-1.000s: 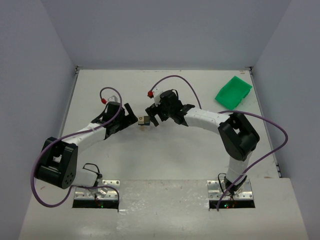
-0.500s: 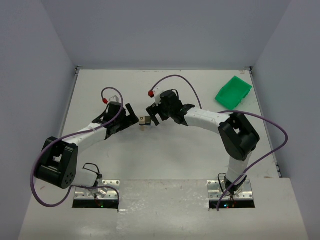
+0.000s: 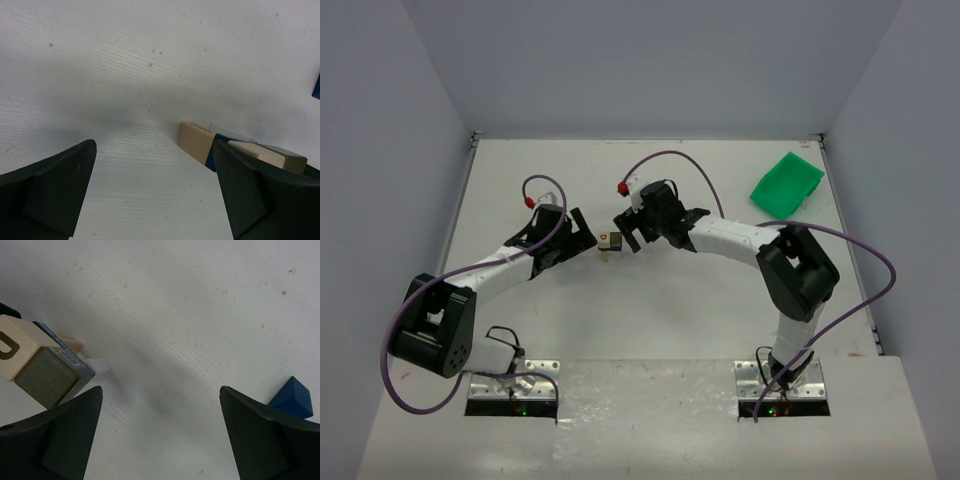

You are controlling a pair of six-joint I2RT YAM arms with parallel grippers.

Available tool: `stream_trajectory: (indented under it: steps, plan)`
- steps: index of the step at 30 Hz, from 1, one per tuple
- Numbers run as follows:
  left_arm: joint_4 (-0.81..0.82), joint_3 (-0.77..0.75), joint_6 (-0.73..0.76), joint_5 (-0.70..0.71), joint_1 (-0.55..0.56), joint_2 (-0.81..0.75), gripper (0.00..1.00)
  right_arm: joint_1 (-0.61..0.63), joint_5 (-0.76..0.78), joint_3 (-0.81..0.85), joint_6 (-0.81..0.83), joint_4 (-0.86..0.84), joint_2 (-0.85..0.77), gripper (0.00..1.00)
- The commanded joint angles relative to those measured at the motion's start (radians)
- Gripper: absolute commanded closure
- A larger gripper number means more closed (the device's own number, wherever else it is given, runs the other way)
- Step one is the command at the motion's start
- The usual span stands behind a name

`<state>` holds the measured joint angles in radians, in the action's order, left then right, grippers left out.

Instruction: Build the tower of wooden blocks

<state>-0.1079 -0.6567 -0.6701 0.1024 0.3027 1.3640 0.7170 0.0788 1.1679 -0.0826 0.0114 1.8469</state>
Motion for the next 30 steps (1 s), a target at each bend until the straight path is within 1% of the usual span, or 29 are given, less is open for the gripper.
stream_trajectory:
  steps: [1, 8, 14, 17, 18, 23, 25, 27, 30]
  plan:
    - [0.018, -0.037, 0.001, 0.011, 0.013, 0.007, 0.0, 0.004, 0.028, 0.047, -0.007, -0.014, -0.034, 0.01]
    - [0.004, -0.032, -0.005, 0.031, 0.013, -0.012, 0.0, -0.005, 0.048, 0.05, -0.03, 0.023, -0.044, 0.01]
    - [-0.027, -0.038, -0.028, 0.079, 0.013, -0.039, 0.0, -0.065, 0.036, 0.033, -0.111, 0.051, -0.069, 0.01]
    - [-0.047, -0.042, -0.043, 0.107, 0.012, -0.055, 0.0, -0.099, 0.071, 0.019, -0.143, 0.058, -0.089, 0.01]
    - [-0.056, -0.048, -0.05, 0.12, 0.012, -0.064, 0.0, -0.116, 0.085, 0.017, -0.156, 0.063, -0.09, 0.01]
    - [-0.166, -0.102, -0.13, 0.281, 0.004, -0.121, 0.0, -0.242, 0.12, 0.06, -0.233, 0.109, -0.048, 0.01]
    - [-0.183, -0.109, -0.146, 0.317, 0.004, -0.134, 0.0, -0.277, 0.113, 0.073, -0.253, 0.12, -0.021, 0.01]
    - [-0.191, -0.122, -0.167, 0.358, 0.003, -0.179, 0.0, -0.322, 0.095, 0.115, -0.281, 0.129, 0.029, 0.01]
    - [-0.189, -0.126, -0.175, 0.387, 0.003, -0.222, 0.0, -0.341, 0.103, 0.164, -0.289, 0.136, 0.085, 0.01]
